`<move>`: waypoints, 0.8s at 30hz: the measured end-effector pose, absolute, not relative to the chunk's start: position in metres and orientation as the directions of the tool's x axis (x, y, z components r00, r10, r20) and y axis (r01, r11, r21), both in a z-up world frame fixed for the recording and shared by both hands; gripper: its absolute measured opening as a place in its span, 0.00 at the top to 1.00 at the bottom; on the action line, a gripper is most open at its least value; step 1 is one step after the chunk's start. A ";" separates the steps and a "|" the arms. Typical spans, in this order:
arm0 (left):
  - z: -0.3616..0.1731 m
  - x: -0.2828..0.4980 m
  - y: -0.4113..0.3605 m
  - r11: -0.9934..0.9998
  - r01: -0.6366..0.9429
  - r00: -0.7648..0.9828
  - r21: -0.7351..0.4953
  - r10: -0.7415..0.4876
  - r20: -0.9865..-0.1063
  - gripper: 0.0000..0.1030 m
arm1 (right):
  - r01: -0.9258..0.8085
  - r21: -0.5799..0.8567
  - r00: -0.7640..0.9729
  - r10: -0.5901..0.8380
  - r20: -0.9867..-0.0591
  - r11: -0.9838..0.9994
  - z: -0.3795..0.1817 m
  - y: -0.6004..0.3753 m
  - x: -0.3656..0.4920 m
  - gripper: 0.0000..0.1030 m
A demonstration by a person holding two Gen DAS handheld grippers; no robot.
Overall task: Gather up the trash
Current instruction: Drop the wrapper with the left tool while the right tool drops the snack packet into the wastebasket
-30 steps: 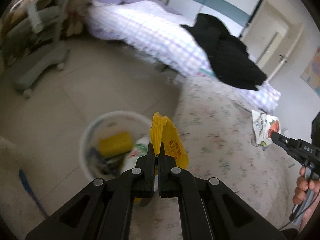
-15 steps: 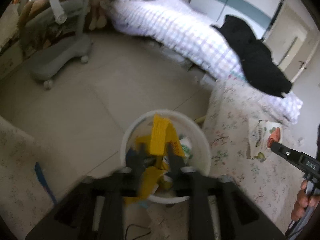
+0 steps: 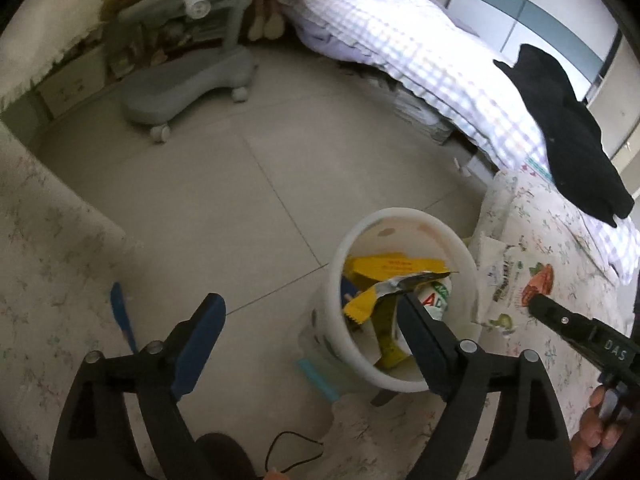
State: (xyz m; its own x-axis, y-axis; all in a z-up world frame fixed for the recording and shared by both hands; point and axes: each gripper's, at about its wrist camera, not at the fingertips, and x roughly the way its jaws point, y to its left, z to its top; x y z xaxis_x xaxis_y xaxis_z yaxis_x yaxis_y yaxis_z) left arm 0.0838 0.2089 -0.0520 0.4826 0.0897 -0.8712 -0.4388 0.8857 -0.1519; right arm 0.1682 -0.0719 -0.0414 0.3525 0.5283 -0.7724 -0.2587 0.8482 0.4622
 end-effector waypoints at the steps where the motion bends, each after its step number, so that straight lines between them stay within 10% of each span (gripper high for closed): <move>1: -0.052 0.083 0.210 0.883 -0.443 0.481 -0.154 0.089 -0.872 0.13 | -0.261 0.470 0.342 0.536 -0.772 0.843 -0.044 -0.067 0.169 0.90; 6: -0.052 0.080 0.210 0.890 -0.433 0.478 -0.146 0.090 -0.874 0.13 | -0.277 0.516 0.296 0.583 -0.757 0.810 -0.055 -0.042 0.170 0.87; 10: -0.049 0.079 0.205 0.900 -0.410 0.475 -0.146 0.074 -0.877 0.11 | -0.217 0.524 0.257 0.566 -0.783 0.824 -0.071 -0.044 0.177 0.51; 24: -0.020 0.057 0.121 0.970 -0.225 0.472 -0.092 0.026 -0.881 0.02 | -0.141 0.377 0.369 0.402 -0.838 0.915 -0.023 -0.108 0.153 0.33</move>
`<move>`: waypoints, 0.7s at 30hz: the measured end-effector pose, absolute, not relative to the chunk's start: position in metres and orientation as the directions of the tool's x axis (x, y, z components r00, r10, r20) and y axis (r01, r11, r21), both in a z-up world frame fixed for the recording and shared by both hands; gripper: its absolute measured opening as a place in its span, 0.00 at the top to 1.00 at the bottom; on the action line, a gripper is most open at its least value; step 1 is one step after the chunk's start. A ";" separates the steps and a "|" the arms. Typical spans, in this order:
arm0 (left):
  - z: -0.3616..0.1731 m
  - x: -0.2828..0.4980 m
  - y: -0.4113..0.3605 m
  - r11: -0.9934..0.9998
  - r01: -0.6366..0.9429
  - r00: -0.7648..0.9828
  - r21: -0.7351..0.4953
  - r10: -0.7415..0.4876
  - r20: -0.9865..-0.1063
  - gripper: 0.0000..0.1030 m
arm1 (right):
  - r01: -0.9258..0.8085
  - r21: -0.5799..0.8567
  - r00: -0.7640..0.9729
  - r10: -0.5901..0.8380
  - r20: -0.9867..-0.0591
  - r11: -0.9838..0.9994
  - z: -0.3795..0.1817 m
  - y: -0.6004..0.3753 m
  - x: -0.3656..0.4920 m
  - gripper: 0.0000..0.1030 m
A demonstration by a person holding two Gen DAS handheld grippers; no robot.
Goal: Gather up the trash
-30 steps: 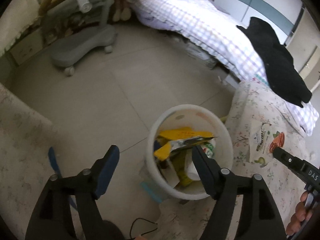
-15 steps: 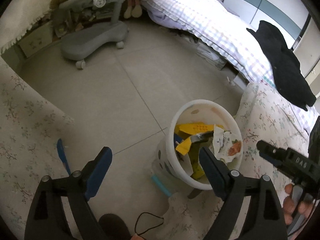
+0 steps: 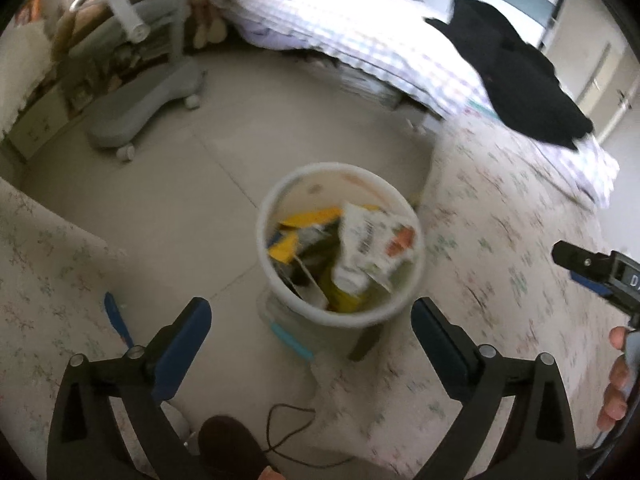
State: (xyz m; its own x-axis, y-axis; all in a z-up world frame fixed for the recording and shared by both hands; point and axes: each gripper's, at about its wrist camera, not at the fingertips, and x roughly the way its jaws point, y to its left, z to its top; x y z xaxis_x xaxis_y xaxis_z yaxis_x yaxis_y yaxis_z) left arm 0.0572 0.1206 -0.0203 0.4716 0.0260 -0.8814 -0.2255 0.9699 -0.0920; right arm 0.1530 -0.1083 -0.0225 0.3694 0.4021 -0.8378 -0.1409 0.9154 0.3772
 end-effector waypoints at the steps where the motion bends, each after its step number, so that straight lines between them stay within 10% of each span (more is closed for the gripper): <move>1: -0.017 0.052 0.111 0.975 -0.205 0.476 -0.085 0.023 -0.879 0.02 | -0.133 0.351 0.382 0.375 -0.845 0.927 -0.016 -0.114 0.148 0.30; 21: 0.006 0.005 0.036 0.996 -0.084 0.571 -0.007 0.042 -0.820 0.02 | 0.109 0.060 0.590 -0.016 -0.808 0.992 0.007 -0.209 0.012 0.10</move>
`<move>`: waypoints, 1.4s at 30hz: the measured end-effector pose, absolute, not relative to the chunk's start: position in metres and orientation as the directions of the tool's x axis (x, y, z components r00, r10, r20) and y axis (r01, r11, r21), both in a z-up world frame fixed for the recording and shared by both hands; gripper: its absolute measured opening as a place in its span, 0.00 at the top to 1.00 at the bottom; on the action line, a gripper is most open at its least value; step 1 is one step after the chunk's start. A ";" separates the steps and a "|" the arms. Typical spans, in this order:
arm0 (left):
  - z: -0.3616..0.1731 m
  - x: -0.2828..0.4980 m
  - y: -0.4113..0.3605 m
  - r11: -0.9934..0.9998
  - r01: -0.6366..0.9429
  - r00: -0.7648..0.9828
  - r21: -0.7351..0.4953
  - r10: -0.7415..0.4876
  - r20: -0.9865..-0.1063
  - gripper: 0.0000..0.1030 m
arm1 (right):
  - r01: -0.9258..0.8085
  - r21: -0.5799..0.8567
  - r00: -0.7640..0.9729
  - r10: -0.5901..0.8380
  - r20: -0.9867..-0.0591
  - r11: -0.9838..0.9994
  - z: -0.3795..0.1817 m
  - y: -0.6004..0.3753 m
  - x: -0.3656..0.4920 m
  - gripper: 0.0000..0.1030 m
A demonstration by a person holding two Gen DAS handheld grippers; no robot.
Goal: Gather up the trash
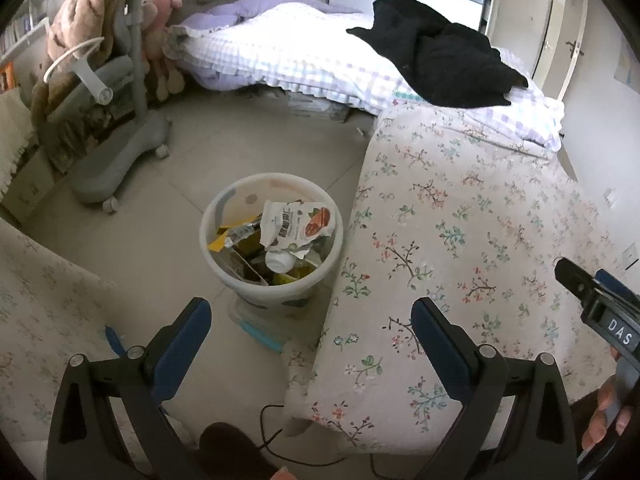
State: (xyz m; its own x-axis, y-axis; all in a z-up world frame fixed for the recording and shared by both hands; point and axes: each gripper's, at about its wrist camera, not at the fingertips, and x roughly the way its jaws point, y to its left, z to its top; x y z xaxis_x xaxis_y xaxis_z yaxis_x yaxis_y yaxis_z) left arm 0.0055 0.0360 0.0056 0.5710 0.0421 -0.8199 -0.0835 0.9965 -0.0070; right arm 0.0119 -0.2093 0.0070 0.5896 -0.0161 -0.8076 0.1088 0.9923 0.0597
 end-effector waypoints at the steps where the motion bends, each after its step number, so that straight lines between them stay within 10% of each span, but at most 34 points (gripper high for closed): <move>1: 0.005 0.006 0.036 0.996 -0.085 0.569 -0.006 0.044 -0.821 0.02 | 0.102 0.073 0.597 -0.003 -0.802 0.992 0.009 -0.209 0.012 0.10; 42: 0.002 0.002 0.040 0.994 -0.104 0.568 -0.030 0.035 -0.822 0.02 | 0.076 0.082 0.618 0.018 -0.786 0.994 0.009 -0.195 0.016 0.10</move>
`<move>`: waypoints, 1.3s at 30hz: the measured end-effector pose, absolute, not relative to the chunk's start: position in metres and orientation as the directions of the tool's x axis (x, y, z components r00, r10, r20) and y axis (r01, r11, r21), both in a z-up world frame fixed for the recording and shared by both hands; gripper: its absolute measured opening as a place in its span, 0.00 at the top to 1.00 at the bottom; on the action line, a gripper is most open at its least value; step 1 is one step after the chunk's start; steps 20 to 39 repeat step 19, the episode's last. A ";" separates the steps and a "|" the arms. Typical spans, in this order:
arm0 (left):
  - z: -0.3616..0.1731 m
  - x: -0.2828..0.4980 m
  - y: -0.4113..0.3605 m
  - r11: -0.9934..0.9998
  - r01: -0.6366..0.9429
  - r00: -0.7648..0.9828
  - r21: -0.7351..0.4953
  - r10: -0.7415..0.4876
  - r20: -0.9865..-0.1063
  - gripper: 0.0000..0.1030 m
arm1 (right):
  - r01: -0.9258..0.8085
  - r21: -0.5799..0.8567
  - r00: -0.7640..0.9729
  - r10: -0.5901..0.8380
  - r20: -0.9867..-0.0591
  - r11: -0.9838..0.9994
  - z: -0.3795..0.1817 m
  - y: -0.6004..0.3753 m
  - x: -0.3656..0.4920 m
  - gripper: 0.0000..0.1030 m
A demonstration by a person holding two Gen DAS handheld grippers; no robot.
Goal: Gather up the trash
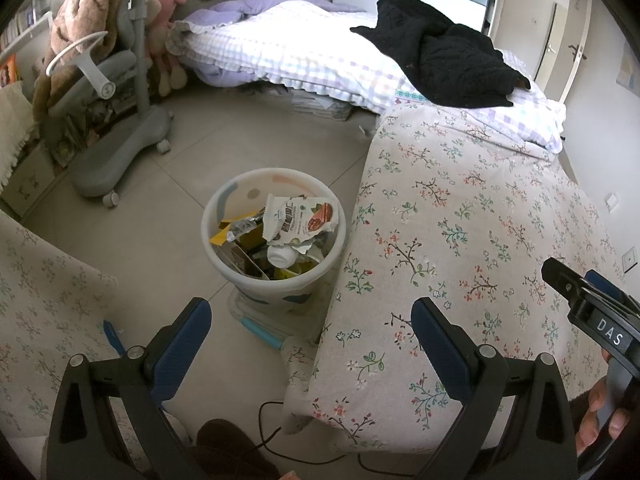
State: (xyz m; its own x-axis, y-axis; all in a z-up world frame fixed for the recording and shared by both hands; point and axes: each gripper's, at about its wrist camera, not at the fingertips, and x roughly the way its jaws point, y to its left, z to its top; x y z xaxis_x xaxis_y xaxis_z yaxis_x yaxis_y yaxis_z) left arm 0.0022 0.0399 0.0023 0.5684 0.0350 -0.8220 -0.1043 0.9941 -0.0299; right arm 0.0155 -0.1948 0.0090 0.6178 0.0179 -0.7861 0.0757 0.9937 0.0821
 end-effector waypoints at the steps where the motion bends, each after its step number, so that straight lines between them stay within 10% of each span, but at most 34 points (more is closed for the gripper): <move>1: 0.003 0.002 0.040 0.994 -0.106 0.573 -0.030 0.037 -0.819 0.02 | 0.075 0.083 0.618 0.019 -0.786 0.994 0.009 -0.195 0.015 0.10; 39: 0.012 0.002 0.051 0.993 -0.114 0.590 -0.016 0.054 -0.806 0.02 | 0.081 0.084 0.614 0.017 -0.789 0.993 0.007 -0.197 0.018 0.10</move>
